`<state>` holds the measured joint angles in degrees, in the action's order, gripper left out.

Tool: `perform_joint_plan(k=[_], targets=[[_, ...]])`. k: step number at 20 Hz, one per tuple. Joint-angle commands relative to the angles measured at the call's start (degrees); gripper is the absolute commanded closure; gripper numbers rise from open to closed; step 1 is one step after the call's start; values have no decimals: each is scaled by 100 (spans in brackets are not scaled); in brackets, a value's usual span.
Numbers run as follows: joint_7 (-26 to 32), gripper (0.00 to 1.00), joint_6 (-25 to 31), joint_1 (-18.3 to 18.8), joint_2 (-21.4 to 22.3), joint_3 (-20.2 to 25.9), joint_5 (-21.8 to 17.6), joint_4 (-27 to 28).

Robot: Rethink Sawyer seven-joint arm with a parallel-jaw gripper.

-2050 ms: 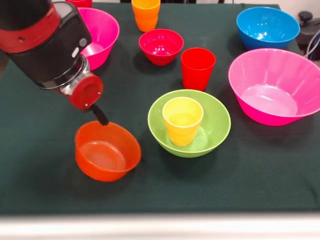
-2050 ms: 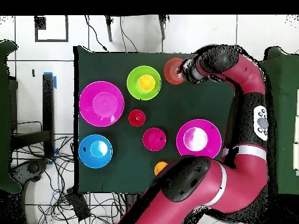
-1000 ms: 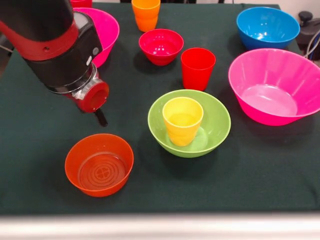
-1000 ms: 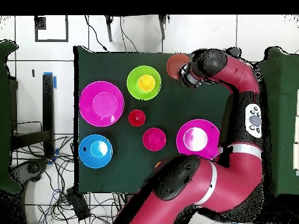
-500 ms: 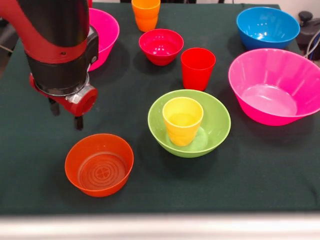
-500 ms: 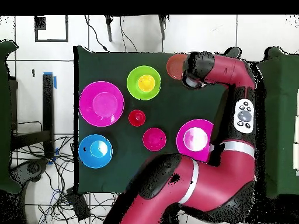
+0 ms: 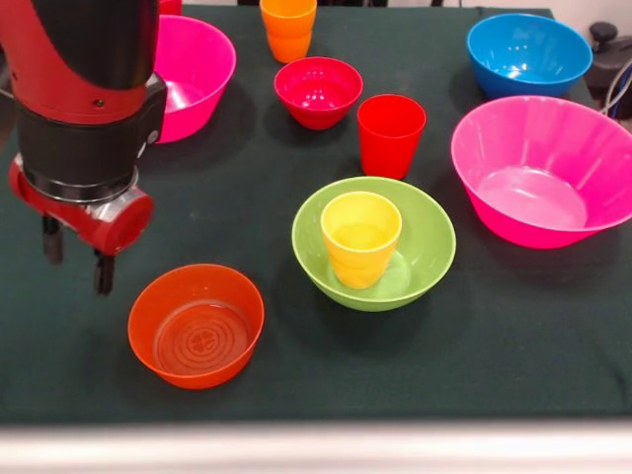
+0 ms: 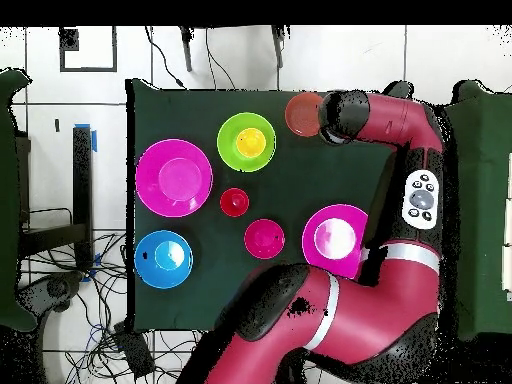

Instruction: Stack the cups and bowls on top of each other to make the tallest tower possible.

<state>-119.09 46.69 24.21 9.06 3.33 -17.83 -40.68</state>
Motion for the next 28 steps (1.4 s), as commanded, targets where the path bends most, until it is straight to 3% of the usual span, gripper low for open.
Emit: perform_joint_plan(k=[1, 10, 14, 16, 28], targets=[[338, 0, -565, 43, 136, 672, 206, -182], [744, 0, 72, 324, -17, 1247, 1090, -364], [1034, 0, 187, 565, 53, 1499, 1430, -848], [1120, 0, 100, 661, 130, 1596, 1529, -1215], [1256, 0, 322, 846, -161, 1915, 1631, -1353]])
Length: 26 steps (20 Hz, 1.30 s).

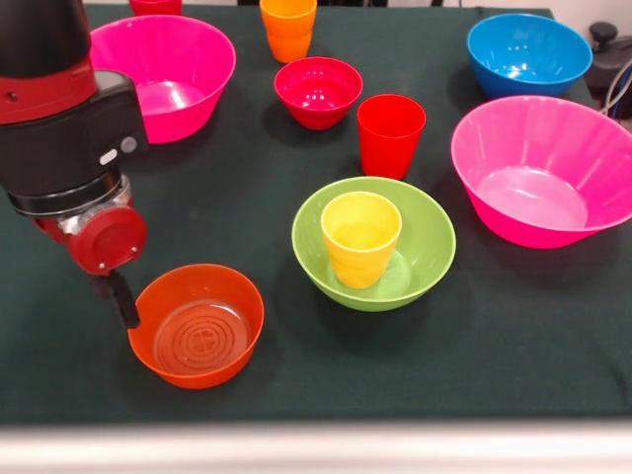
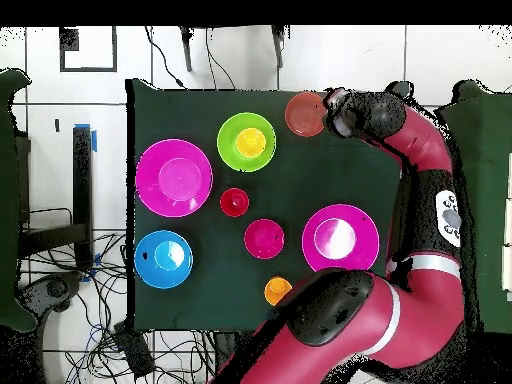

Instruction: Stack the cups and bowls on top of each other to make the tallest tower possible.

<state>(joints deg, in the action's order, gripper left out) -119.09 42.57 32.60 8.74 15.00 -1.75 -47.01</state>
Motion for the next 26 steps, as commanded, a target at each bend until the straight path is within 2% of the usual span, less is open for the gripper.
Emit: perform_joint_plan(k=[1, 10, 14, 16, 18, 22, 25, 26], targets=[[1251, 0, 755, 34, -105, 783, 33, -767], [1255, 0, 749, 69, -154, 942, -98, -879], [1080, 0, 968, -183, -202, 528, -426, -667], [1087, 0, 1343, -396, -334, 193, -702, -310], [1002, 0, 1568, -528, -300, -50, -853, -230], [904, 0, 1707, -597, -227, -190, -921, -301], [854, 0, 1723, -656, -270, -289, -1036, -152], [794, 100, 1761, -687, -271, -333, -1100, -133]])
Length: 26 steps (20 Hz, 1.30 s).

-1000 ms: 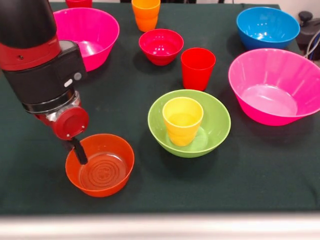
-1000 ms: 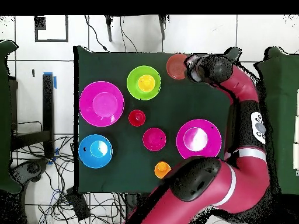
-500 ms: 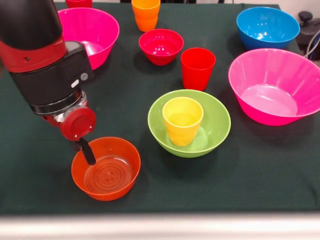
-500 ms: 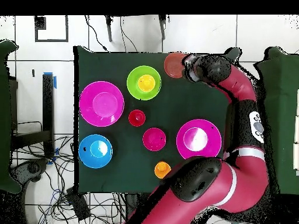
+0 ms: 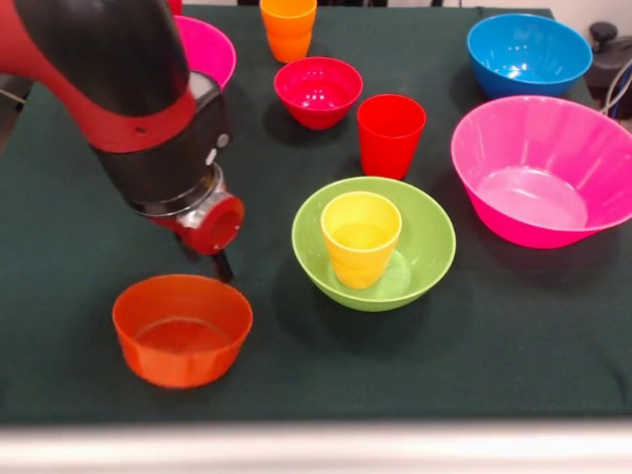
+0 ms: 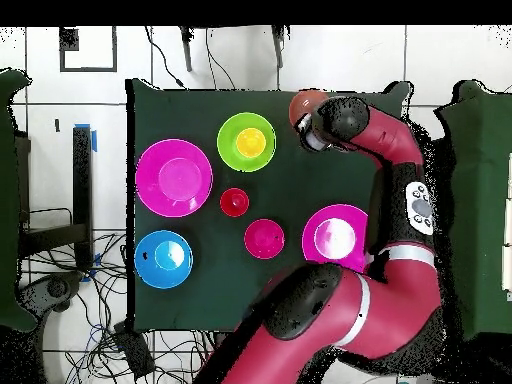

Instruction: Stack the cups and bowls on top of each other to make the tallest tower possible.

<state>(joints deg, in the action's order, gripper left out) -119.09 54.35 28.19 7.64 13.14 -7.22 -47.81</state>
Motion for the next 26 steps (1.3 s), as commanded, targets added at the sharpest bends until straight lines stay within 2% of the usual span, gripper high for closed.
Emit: perform_joint_plan(k=[1, 6, 15, 17, 20, 23, 24, 26], targets=[[779, 100, 605, -269, -178, -178, -590, 9], [737, 100, 732, -349, -241, -287, -718, 278], [642, 100, 601, -408, -175, -382, -793, 242], [617, 100, 641, -414, -212, -346, -762, 368], [529, 100, 436, -456, 13, -404, -737, 99], [548, 100, 451, -451, -34, -433, -748, 245], [567, 0, 438, -467, -24, -457, -745, 231], [544, 0, 413, -473, -17, -479, -754, 219]])
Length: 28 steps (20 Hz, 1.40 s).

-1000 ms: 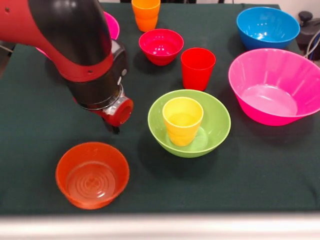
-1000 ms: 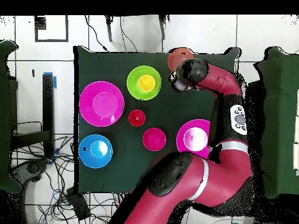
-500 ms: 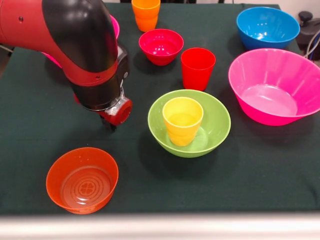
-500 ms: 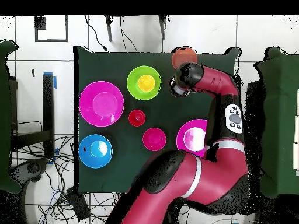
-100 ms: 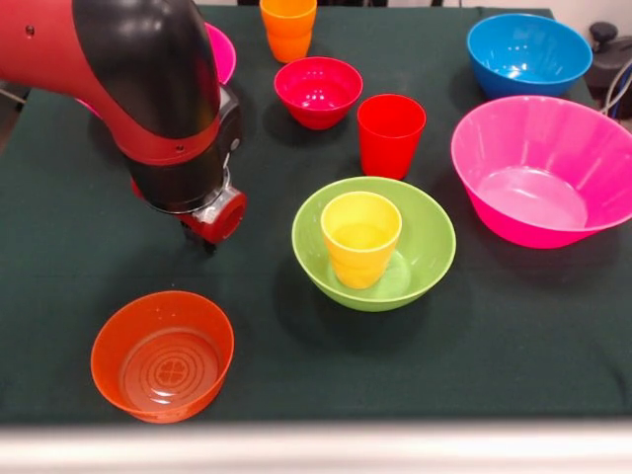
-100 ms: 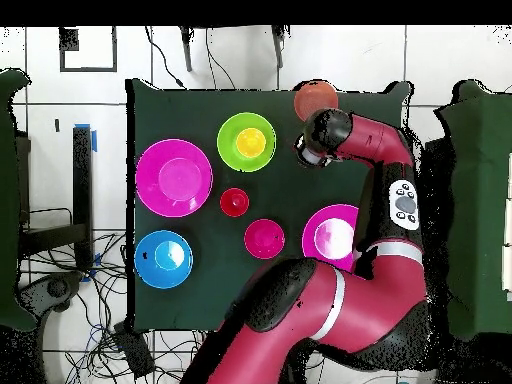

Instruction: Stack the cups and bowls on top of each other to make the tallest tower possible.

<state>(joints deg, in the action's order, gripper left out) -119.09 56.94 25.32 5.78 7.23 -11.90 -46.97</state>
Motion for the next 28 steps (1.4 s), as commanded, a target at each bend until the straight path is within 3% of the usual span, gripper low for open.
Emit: perform_joint_plan(k=[1, 9, 13, 19, 21, 23, 26, 28], targets=[[533, 0, 141, -189, 172, 101, -290, 129], [465, 0, 123, -136, 129, 109, -243, 505], [497, 0, -47, -66, 277, 117, -213, 411], [437, 0, 403, 0, -116, 161, -206, 1488], [165, 0, 474, 17, -199, 138, -138, 1724], [-472, 0, 710, 27, -215, 11, 43, 1750], [-1459, 0, 382, 72, -162, -97, 381, 1464], [-1824, 0, 332, 116, -141, -182, 570, 1289]])
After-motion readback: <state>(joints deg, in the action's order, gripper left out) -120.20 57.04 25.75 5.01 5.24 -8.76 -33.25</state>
